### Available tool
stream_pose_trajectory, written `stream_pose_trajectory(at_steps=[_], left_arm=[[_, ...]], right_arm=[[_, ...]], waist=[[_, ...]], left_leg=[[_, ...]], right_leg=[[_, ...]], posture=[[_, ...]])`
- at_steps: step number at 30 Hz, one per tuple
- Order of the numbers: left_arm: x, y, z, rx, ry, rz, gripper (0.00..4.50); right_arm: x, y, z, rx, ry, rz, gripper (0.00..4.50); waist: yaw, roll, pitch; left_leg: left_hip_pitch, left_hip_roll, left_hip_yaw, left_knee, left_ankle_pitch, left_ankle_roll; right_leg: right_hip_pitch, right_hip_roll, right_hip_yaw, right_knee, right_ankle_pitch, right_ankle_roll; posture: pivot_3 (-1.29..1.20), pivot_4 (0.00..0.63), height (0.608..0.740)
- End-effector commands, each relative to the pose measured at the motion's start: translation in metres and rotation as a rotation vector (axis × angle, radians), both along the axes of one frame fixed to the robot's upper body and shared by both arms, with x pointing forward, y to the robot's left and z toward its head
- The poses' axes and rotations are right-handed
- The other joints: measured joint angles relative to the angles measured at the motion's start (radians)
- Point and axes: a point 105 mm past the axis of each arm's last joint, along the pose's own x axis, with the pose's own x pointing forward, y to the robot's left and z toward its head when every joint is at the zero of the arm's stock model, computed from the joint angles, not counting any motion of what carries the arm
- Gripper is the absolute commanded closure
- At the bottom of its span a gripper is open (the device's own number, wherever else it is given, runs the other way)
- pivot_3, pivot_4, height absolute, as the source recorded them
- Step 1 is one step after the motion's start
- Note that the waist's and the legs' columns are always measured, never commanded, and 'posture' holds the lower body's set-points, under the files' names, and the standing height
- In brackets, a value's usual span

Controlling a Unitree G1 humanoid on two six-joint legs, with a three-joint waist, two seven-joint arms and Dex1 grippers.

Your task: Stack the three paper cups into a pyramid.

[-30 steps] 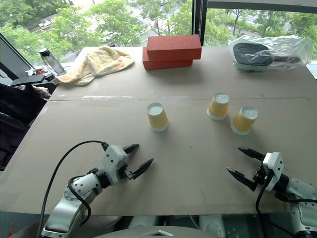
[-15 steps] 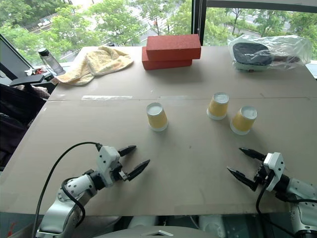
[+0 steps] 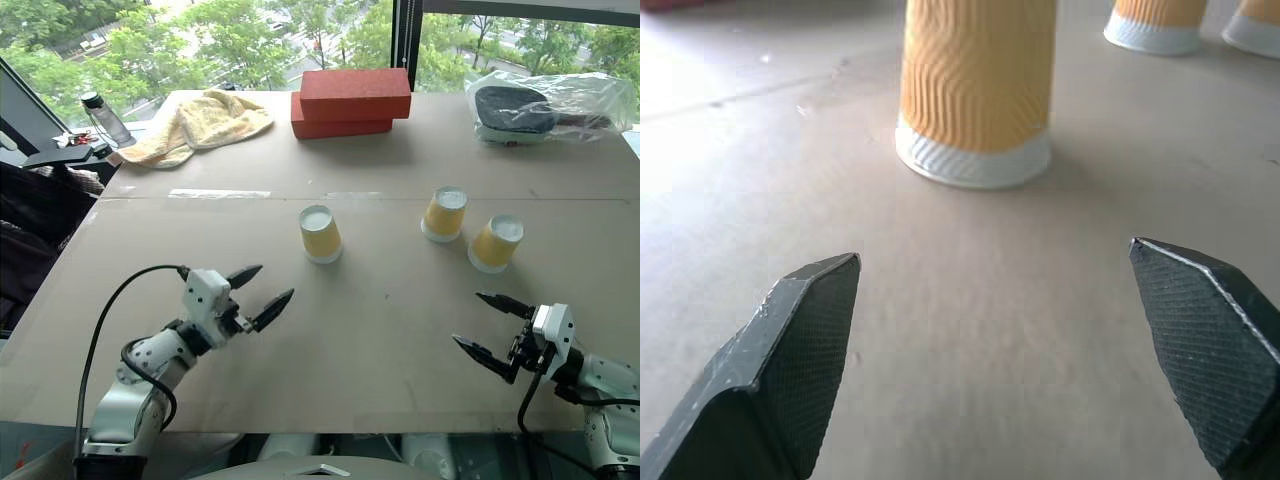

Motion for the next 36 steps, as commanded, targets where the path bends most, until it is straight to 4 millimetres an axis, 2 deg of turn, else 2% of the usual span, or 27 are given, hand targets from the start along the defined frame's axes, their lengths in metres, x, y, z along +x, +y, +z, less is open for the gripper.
stream_pose_trajectory(at_steps=[1, 4, 7, 12, 20, 24, 27, 29, 30, 33, 36], left_arm=[[0.013, -0.006, 0.016, -0.010, -0.059, 0.011, 0.08], [0.025, -0.018, 0.022, -0.020, -0.081, -0.021, 0.08], [0.034, -0.028, 0.024, -0.021, -0.090, -0.069, 0.08], [0.054, -0.044, 0.030, -0.047, -0.100, -0.089, 0.08], [0.076, -0.068, 0.028, -0.044, -0.091, -0.207, 0.08], [0.087, -0.076, 0.034, -0.061, -0.111, -0.221, 0.08], [0.088, -0.079, 0.036, -0.070, -0.121, -0.233, 0.90], [0.088, -0.080, 0.035, -0.064, -0.123, -0.236, 1.85], [0.088, -0.081, 0.034, -0.060, -0.122, -0.238, 2.01], [0.085, -0.086, 0.032, -0.036, -0.118, -0.267, 2.02], [0.072, -0.101, 0.028, -0.008, -0.099, -0.378, 2.02]], right_arm=[[-0.001, 0.007, 0.030, 0.036, -0.070, 0.019, 0.00], [0.000, 0.012, 0.049, 0.105, -0.106, 0.013, 0.00], [0.001, 0.014, 0.057, 0.138, -0.117, 0.004, 0.00], [0.001, 0.013, 0.059, 0.150, -0.121, -0.006, 0.00], [-0.001, 0.009, 0.057, 0.156, -0.135, -0.046, 0.00], [-0.001, 0.010, 0.054, 0.149, -0.134, -0.048, 0.00], [-0.002, 0.012, 0.056, 0.166, -0.137, -0.046, 0.00], [-0.002, 0.013, 0.058, 0.170, -0.138, -0.042, 0.00], [-0.002, 0.013, 0.058, 0.171, -0.140, -0.041, 0.00], [-0.001, 0.013, 0.060, 0.170, -0.143, -0.041, 0.00], [-0.001, 0.011, 0.061, 0.167, -0.143, -0.046, 0.00]], waist=[[0.002, 0.000, 0.000], [0.008, 0.000, 0.000], [0.013, -0.001, 0.000], [0.020, -0.002, 0.001], [0.019, -0.003, 0.002], [0.019, -0.003, 0.002], [0.017, -0.003, 0.002], [0.018, -0.003, 0.002], [0.018, -0.003, 0.002], [0.019, -0.003, 0.002], [0.018, -0.003, 0.002]], left_leg=[[-0.001, 0.000, -0.001, 0.001, 0.000, 0.000], [-0.004, 0.000, -0.003, 0.002, 0.000, 0.000], [-0.007, 0.000, -0.005, 0.006, 0.000, 0.000], [-0.008, -0.001, -0.007, 0.008, 0.000, 0.000], [-0.009, -0.001, -0.007, 0.008, 0.000, 0.000], [-0.008, -0.001, -0.007, 0.009, 0.000, 0.000], [-0.008, -0.001, -0.006, 0.009, 0.001, 0.000], [-0.008, 0.000, -0.006, 0.009, 0.001, -0.001], [-0.008, 0.000, -0.007, 0.009, 0.001, -0.001], [-0.008, 0.000, -0.007, 0.010, 0.001, -0.001], [-0.008, 0.000, -0.007, 0.011, 0.001, -0.001]], right_leg=[[0.000, 0.000, -0.001, 0.000, 0.000, 0.000], [-0.002, 0.001, -0.003, 0.001, 0.000, 0.000], [-0.003, 0.003, -0.005, 0.002, 0.000, 0.000], [-0.003, 0.009, -0.007, 0.003, 0.000, 0.001], [-0.004, 0.012, -0.009, 0.005, 0.000, 0.001], [-0.004, 0.013, -0.009, 0.006, 0.000, 0.001], [-0.005, 0.014, -0.008, 0.006, 0.000, 0.001], [-0.005, 0.015, -0.008, 0.007, 0.000, 0.001], [-0.006, 0.015, -0.008, 0.007, 0.000, 0.001], [-0.006, 0.015, -0.008, 0.009, 0.000, 0.001], [-0.006, 0.015, -0.007, 0.011, 0.000, 0.001]], posture=[[0.00, 0.150, 0.730], [0.00, 0.150, 0.730], [0.00, 0.150, 0.730], [0.00, 0.150, 0.730], [0.00, 0.150, 0.730], [0.00, 0.150, 0.730], [0.00, 0.150, 0.730], [0.00, 0.150, 0.730], [0.00, 0.150, 0.730], [0.00, 0.150, 0.730], [0.00, 0.150, 0.730]])
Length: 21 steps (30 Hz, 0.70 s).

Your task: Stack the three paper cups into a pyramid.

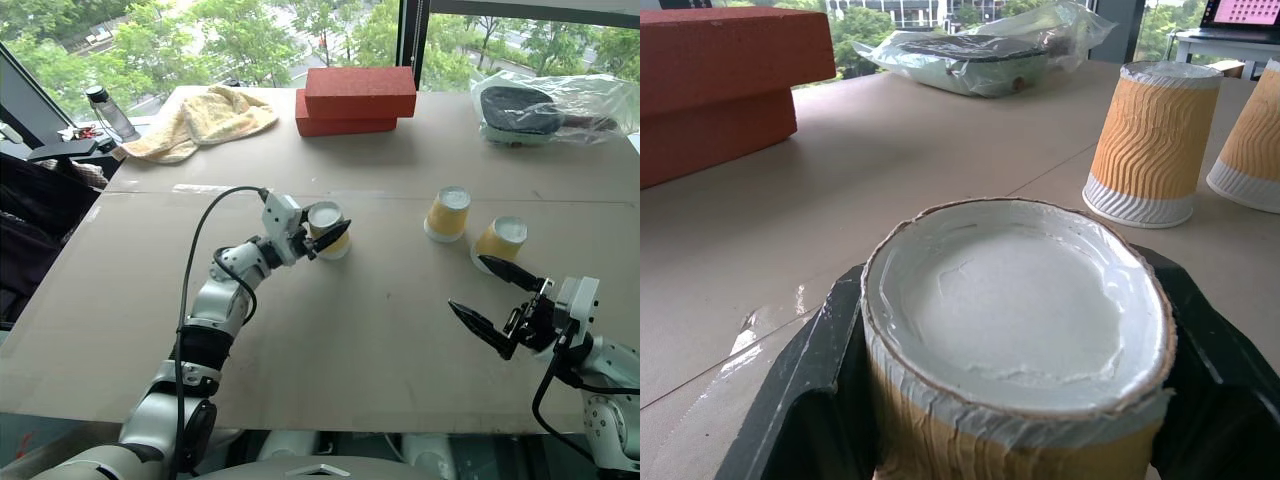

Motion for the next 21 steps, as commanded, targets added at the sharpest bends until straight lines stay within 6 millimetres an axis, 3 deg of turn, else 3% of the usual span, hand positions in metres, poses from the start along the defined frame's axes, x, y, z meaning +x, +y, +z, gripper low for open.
stream_pose_trajectory(at_steps=[1, 6, 12, 18, 21], left_arm=[[-0.017, -0.022, 0.004, 0.041, -0.024, -0.146, 2.02], [-0.036, -0.066, -0.001, 0.063, 0.005, -0.327, 2.02], [-0.035, -0.087, -0.005, 0.077, 0.004, -0.349, 2.02], [-0.029, -0.095, -0.007, 0.092, -0.041, -0.306, 2.02], [-0.032, -0.096, -0.006, 0.076, -0.040, -0.321, 0.62]], right_arm=[[-0.002, -0.003, 0.013, -0.001, -0.050, -0.008, 0.00], [-0.005, -0.008, 0.012, -0.014, -0.043, -0.032, 0.00], [-0.006, -0.008, 0.014, -0.007, -0.057, -0.065, 0.00], [-0.006, -0.006, 0.015, -0.005, -0.065, -0.078, 0.00], [-0.006, -0.006, 0.016, -0.006, -0.066, -0.080, 0.00]], waist=[[0.001, 0.000, 0.000], [0.005, 0.000, 0.000], [-0.001, 0.000, 0.000], [0.001, 0.000, 0.000], [0.000, -0.001, 0.000]], left_leg=[[0.000, 0.000, 0.000, 0.000, 0.000, 0.000], [-0.001, 0.000, 0.000, 0.003, 0.000, 0.000], [-0.001, 0.000, 0.000, 0.007, 0.000, 0.001], [-0.001, 0.000, -0.001, 0.008, 0.000, 0.001], [-0.001, 0.000, -0.001, 0.008, 0.000, 0.001]], right_leg=[[0.000, 0.000, 0.000, 0.000, 0.000, 0.000], [0.000, 0.000, 0.000, 0.001, 0.000, 0.000], [0.000, 0.004, 0.002, 0.004, -0.001, 0.000], [0.000, 0.004, 0.002, 0.005, -0.001, 0.000], [0.000, 0.003, 0.003, 0.004, -0.001, 0.000]], posture=[[0.00, 0.150, 0.730], [0.00, 0.150, 0.730], [0.00, 0.150, 0.730], [0.00, 0.150, 0.730], [0.00, 0.150, 0.730]])
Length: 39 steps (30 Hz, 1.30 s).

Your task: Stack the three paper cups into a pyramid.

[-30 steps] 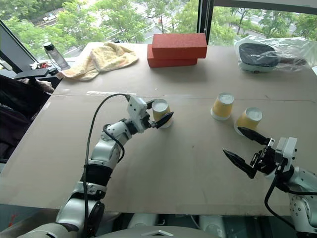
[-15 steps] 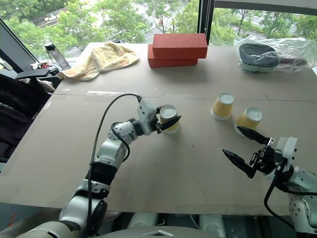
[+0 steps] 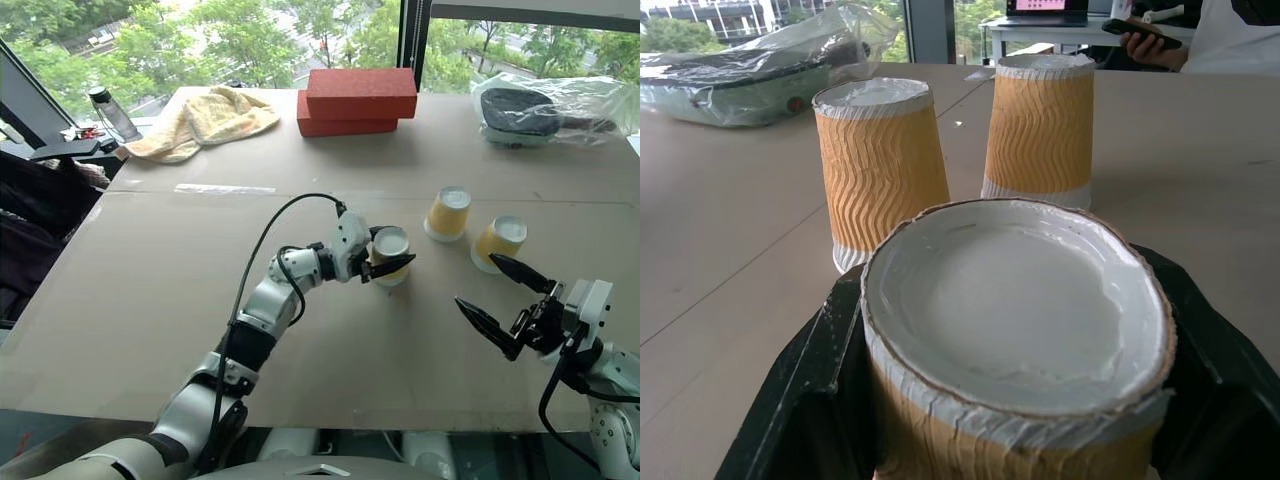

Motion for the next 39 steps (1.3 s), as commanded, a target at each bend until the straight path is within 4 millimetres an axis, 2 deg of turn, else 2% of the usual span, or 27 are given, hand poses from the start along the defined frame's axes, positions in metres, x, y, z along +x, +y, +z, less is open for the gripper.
stream_pose_trajectory(at_steps=[1, 2, 6, 10, 12, 14, 16, 19, 22, 25, 32, 39], left_arm=[[-0.002, -0.002, 0.005, -0.011, -0.027, -0.011, 0.22], [-0.003, -0.001, 0.009, -0.027, -0.034, -0.014, 0.10], [-0.006, 0.003, 0.038, -0.109, -0.066, -0.028, 0.10], [-0.003, 0.013, 0.077, -0.180, -0.126, -0.003, 0.10], [-0.002, 0.028, 0.104, -0.192, -0.153, 0.018, 0.10], [-0.006, 0.043, 0.118, -0.145, -0.128, 0.011, 0.10], [-0.016, 0.055, 0.120, -0.062, -0.091, -0.036, 0.10], [-0.022, 0.081, 0.120, 0.077, -0.048, -0.029, 0.10], [-0.037, 0.101, 0.107, 0.226, 0.012, -0.060, 0.10], [-0.051, 0.115, 0.101, 0.286, 0.069, -0.088, 0.10], [-0.067, 0.123, 0.099, 0.288, 0.091, -0.084, 0.10], [-0.070, 0.122, 0.104, 0.271, 0.077, -0.074, 0.10]], right_arm=[[-0.002, 0.001, 0.012, -0.008, -0.054, -0.001, 0.00], [-0.002, 0.001, 0.012, -0.010, -0.052, 0.003, 0.00], [0.001, 0.001, 0.011, -0.015, -0.047, 0.007, 0.00], [0.006, -0.005, 0.009, -0.012, -0.050, -0.023, 0.00], [0.022, -0.025, 0.013, -0.029, -0.114, -0.169, 0.00], [0.036, -0.043, 0.021, -0.037, -0.177, -0.297, 0.00], [0.045, -0.053, 0.022, -0.054, -0.192, -0.372, 0.00], [0.061, -0.067, 0.014, -0.050, -0.119, -0.467, 0.00], [0.071, -0.066, 0.007, -0.036, -0.068, -0.482, 0.00], [0.079, -0.061, 0.000, -0.027, -0.020, -0.468, 0.00], [0.094, -0.064, -0.009, 0.015, 0.050, -0.493, 0.00], [0.099, -0.062, -0.010, 0.034, 0.075, -0.468, 0.00]], waist=[[-0.001, 0.000, 0.000], [-0.001, 0.000, 0.000], [-0.001, 0.000, 0.000], [-0.001, 0.000, 0.000], [-0.003, -0.001, 0.001], [-0.008, -0.001, 0.001], [-0.011, 0.000, 0.001], [-0.010, 0.000, 0.002], [-0.008, 0.000, 0.002], [-0.006, 0.000, 0.003], [-0.002, 0.000, 0.003], [-0.003, 0.000, 0.003]], left_leg=[[0.000, 0.000, 0.000, 0.000, 0.000, 0.000], [0.000, 0.000, 0.000, 0.000, 0.000, 0.000], [0.000, 0.001, -0.001, 0.000, 0.000, 0.000], [0.000, 0.001, -0.001, 0.000, 0.000, 0.000], [0.000, 0.001, -0.001, 0.001, 0.000, 0.000], [0.000, 0.001, 0.000, 0.001, 0.000, 0.000], [0.000, 0.001, 0.001, 0.001, 0.000, -0.001], [0.000, 0.002, 0.000, 0.000, 0.003, -0.005], [0.000, 0.002, 0.001, -0.001, 0.003, -0.005], [-0.001, 0.003, 0.003, -0.001, 0.003, -0.005], [-0.001, 0.002, 0.005, -0.001, 0.003, -0.005], [-0.001, 0.002, 0.005, -0.001, 0.003, -0.005]], right_leg=[[0.000, 0.000, 0.000, 0.000, 0.000, 0.000], [0.000, 0.000, 0.000, 0.000, 0.000, 0.000], [0.000, 0.000, 0.000, 0.001, 0.000, 0.000], [0.000, 0.000, 0.000, 0.001, 0.000, 0.000], [0.000, 0.000, 0.000, 0.001, 0.000, 0.000], [0.000, 0.001, 0.000, 0.001, 0.000, 0.000], [-0.002, 0.001, 0.002, 0.003, 0.000, 0.000], [-0.002, 0.002, 0.001, 0.004, -0.001, 0.001], [-0.004, 0.002, 0.001, 0.004, -0.001, 0.001], [-0.005, 0.001, 0.003, 0.004, -0.001, 0.001], [-0.005, 0.000, 0.005, 0.004, -0.001, 0.001], [-0.006, 0.000, 0.006, 0.004, -0.001, 0.001]], posture=[[0.00, 0.150, 0.730], [0.00, 0.150, 0.730], [0.00, 0.150, 0.730], [0.00, 0.150, 0.730], [0.00, 0.150, 0.730], [0.00, 0.150, 0.730], [0.00, 0.150, 0.730], [0.00, 0.150, 0.730], [0.00, 0.150, 0.730], [0.00, 0.150, 0.730], [0.00, 0.150, 0.730], [0.00, 0.150, 0.730]])
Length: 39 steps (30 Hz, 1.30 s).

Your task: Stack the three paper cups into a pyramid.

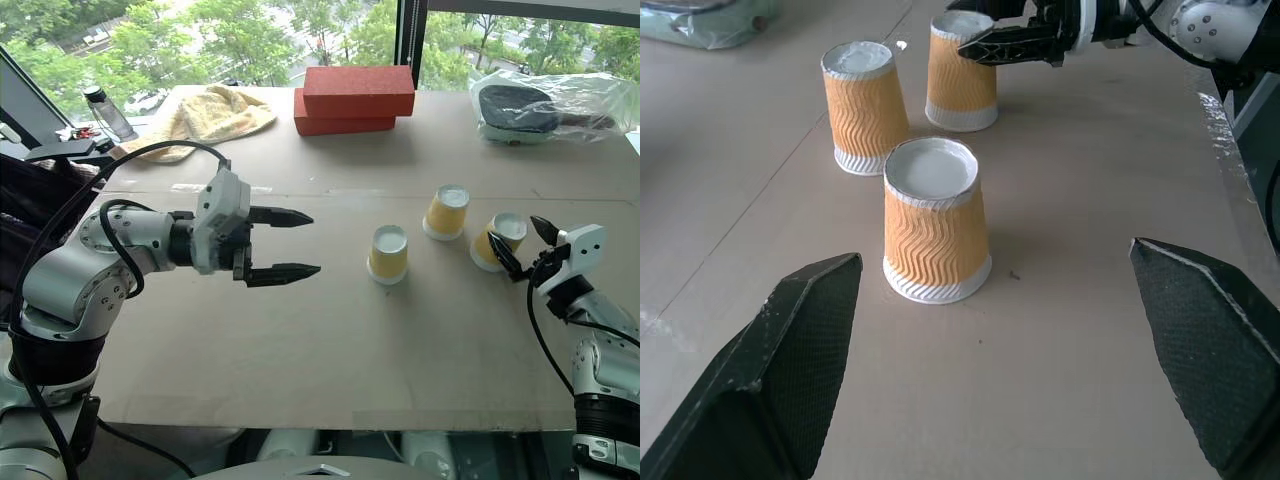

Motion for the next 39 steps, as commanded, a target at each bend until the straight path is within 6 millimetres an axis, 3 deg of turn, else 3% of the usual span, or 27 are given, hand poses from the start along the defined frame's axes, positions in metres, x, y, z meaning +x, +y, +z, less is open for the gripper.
stream_pose_trajectory(at_steps=[1, 2, 3, 5, 7, 9, 15, 21, 31, 32, 35, 39], left_arm=[[-0.004, -0.001, 0.010, -0.003, -0.046, -0.008, 0.10], [-0.004, -0.001, 0.011, -0.009, -0.045, -0.009, 0.10], [-0.004, -0.001, 0.012, -0.015, -0.047, -0.010, 0.00], [-0.005, -0.001, 0.013, -0.020, -0.048, -0.012, 0.00], [-0.006, -0.001, 0.013, -0.021, -0.049, -0.009, 0.00], [-0.006, -0.001, 0.013, -0.025, -0.046, -0.007, 0.00], [-0.008, 0.004, 0.014, -0.028, -0.042, 0.003, 0.00], [-0.009, 0.011, 0.014, -0.002, -0.047, 0.031, 0.00], [-0.012, 0.011, 0.015, -0.005, -0.056, 0.036, 0.00], [-0.012, 0.011, 0.015, -0.006, -0.056, 0.036, 0.00], [-0.011, 0.010, 0.014, -0.008, -0.056, 0.035, 0.00], [-0.012, 0.009, 0.014, -0.010, -0.057, 0.033, 0.00]], right_arm=[[0.001, 0.001, 0.007, 0.010, -0.017, 0.013, 0.00], [0.001, 0.001, 0.006, 0.008, -0.010, 0.016, 0.00], [0.001, 0.003, 0.005, 0.002, -0.006, 0.022, 0.54], [0.000, 0.007, 0.005, 0.003, -0.007, 0.041, 1.18], [0.000, 0.009, 0.008, 0.008, -0.017, 0.048, 2.20], [0.000, 0.011, 0.010, 0.005, -0.025, 0.060, 2.58], [-0.015, 0.044, 0.011, -0.056, -0.039, 0.241, 2.58], [-0.037, 0.086, -0.009, -0.155, 0.042, 0.455, 2.58], [-0.025, 0.112, -0.011, -0.121, 0.025, 0.470, 2.58], [-0.024, 0.114, -0.010, -0.118, 0.020, 0.469, 1.55], [-0.022, 0.114, -0.007, -0.111, 0.011, 0.466, 0.18], [-0.028, 0.107, 0.005, -0.081, -0.031, 0.477, 0.08]], waist=[[0.000, 0.000, 0.000], [0.000, 0.000, 0.000], [0.000, 0.000, 0.000], [-0.001, 0.000, 0.000], [-0.001, 0.000, 0.000], [-0.001, 0.000, 0.000], [-0.001, 0.000, 0.000], [-0.003, 0.000, 0.000], [-0.016, -0.003, 0.000], [-0.018, -0.003, 0.000], [-0.020, -0.003, 0.000], [-0.020, -0.003, 0.001]], left_leg=[[0.000, 0.000, 0.000, 0.000, 0.000, 0.000], [0.000, 0.000, 0.000, 0.000, 0.000, 0.000], [0.000, 0.000, 0.000, 0.000, 0.000, 0.000], [0.000, 0.000, 0.001, 0.000, 0.000, 0.000], [0.000, 0.000, 0.001, 0.000, 0.000, 0.000], [0.000, 0.000, 0.001, 0.000, 0.000, 0.000], [0.000, 0.000, 0.001, -0.001, 0.000, 0.000], [-0.001, 0.001, 0.001, -0.001, -0.001, 0.001], [0.000, 0.001, 0.001, 0.000, -0.002, 0.003], [0.000, 0.001, 0.002, 0.000, -0.002, 0.003], [0.000, 0.001, 0.002, 0.000, 0.000, 0.000], [-0.001, 0.001, 0.002, 0.000, 0.000, 0.000]], right_leg=[[0.000, 0.000, 0.000, 0.000, 0.000, 0.000], [0.000, 0.000, 0.000, 0.000, 0.000, 0.000], [0.000, 0.000, 0.000, 0.000, 0.000, 0.000], [-0.001, 0.000, 0.001, 0.000, 0.000, 0.000], [-0.001, 0.000, 0.001, 0.000, 0.000, 0.000], [-0.001, 0.000, 0.001, 0.000, 0.000, 0.000], [-0.001, 0.000, 0.001, 0.000, 0.000, 0.000], [-0.002, 0.001, 0.002, 0.000, 0.000, 0.000], [-0.002, 0.001, 0.002, 0.001, 0.000, 0.000], [-0.002, 0.001, 0.002, 0.001, 0.000, 0.000], [-0.002, 0.001, 0.002, 0.001, 0.000, 0.000], [-0.002, 0.001, 0.002, 0.001, 0.000, 0.000]], posture=[[0.00, 0.150, 0.730], [0.00, 0.150, 0.730], [0.00, 0.150, 0.730], [0.00, 0.150, 0.730], [0.00, 0.150, 0.730], [0.00, 0.150, 0.730], [0.00, 0.150, 0.730], [0.00, 0.150, 0.730], [0.00, 0.150, 0.730], [0.00, 0.150, 0.730], [0.00, 0.150, 0.730], [0.00, 0.150, 0.730]])
